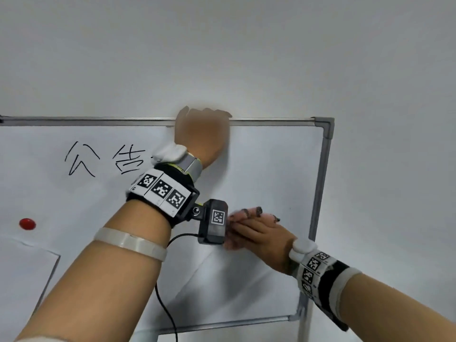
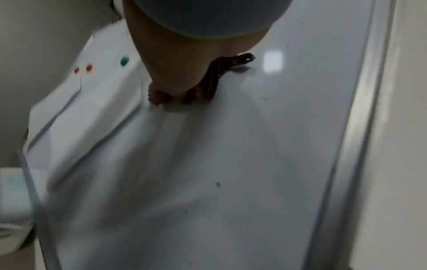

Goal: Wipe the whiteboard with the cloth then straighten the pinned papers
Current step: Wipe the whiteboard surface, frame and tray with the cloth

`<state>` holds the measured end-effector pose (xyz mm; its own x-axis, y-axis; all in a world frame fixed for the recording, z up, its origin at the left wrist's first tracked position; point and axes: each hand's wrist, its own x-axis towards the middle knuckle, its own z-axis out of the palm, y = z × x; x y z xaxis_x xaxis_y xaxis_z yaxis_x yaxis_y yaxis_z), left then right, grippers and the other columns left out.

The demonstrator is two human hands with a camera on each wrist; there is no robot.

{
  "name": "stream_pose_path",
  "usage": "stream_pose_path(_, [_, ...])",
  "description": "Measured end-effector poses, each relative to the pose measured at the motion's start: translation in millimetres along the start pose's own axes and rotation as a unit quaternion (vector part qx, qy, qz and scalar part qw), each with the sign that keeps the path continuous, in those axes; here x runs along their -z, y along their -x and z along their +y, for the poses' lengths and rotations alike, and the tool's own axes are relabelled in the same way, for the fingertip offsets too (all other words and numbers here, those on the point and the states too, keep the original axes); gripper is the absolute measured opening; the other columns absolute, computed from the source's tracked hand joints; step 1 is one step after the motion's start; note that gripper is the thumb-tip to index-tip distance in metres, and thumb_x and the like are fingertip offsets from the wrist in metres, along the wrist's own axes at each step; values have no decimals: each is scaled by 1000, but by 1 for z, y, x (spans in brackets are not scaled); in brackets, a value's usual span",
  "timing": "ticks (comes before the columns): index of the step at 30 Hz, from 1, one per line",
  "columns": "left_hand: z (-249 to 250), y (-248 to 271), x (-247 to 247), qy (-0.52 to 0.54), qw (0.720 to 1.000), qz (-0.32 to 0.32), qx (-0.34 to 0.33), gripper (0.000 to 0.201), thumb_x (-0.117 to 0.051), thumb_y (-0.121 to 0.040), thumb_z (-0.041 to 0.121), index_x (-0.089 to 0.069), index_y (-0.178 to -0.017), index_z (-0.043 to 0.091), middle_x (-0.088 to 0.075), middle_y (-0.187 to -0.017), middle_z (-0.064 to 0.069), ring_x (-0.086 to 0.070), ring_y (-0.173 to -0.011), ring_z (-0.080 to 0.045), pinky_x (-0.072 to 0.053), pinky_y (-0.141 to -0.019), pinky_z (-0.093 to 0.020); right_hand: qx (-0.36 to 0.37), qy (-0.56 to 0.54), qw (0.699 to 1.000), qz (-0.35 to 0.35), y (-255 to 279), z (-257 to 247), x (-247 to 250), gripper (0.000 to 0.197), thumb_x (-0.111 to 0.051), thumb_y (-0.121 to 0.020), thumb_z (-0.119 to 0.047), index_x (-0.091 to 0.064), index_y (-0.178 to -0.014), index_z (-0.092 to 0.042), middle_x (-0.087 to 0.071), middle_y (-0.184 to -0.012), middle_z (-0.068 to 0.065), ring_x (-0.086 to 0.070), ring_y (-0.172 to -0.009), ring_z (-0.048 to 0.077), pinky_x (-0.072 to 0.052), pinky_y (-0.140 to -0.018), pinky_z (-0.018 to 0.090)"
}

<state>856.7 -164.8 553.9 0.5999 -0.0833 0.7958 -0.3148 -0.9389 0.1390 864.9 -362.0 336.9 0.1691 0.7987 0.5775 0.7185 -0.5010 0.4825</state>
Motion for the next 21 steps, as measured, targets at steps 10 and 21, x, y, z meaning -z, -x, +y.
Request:
stream_pose_path(10, [10,5,-6,23,999,41,19,40,-30,-100,30,-66,-119,32,-67,-121,6,-49,-126,-22,-4,-123,-40,-114,25,989,95,-54,60,36,52,-56,-99,-5,-44,-149,-15,-31,-161,13,-22,-152,31,-28,-120,51])
stream_pose_path(21, [60,11,-24,-64,992,47,97,39,-30,-97,50,-58,-123,44,-57,-121,-5,-39,-130,-30,1,-124,-51,136,-16,990,-41,49,68,2,47,-45,-98,-9,-49,-144,-20,-37,-160,5,-22,-152,25,-9,-126,38])
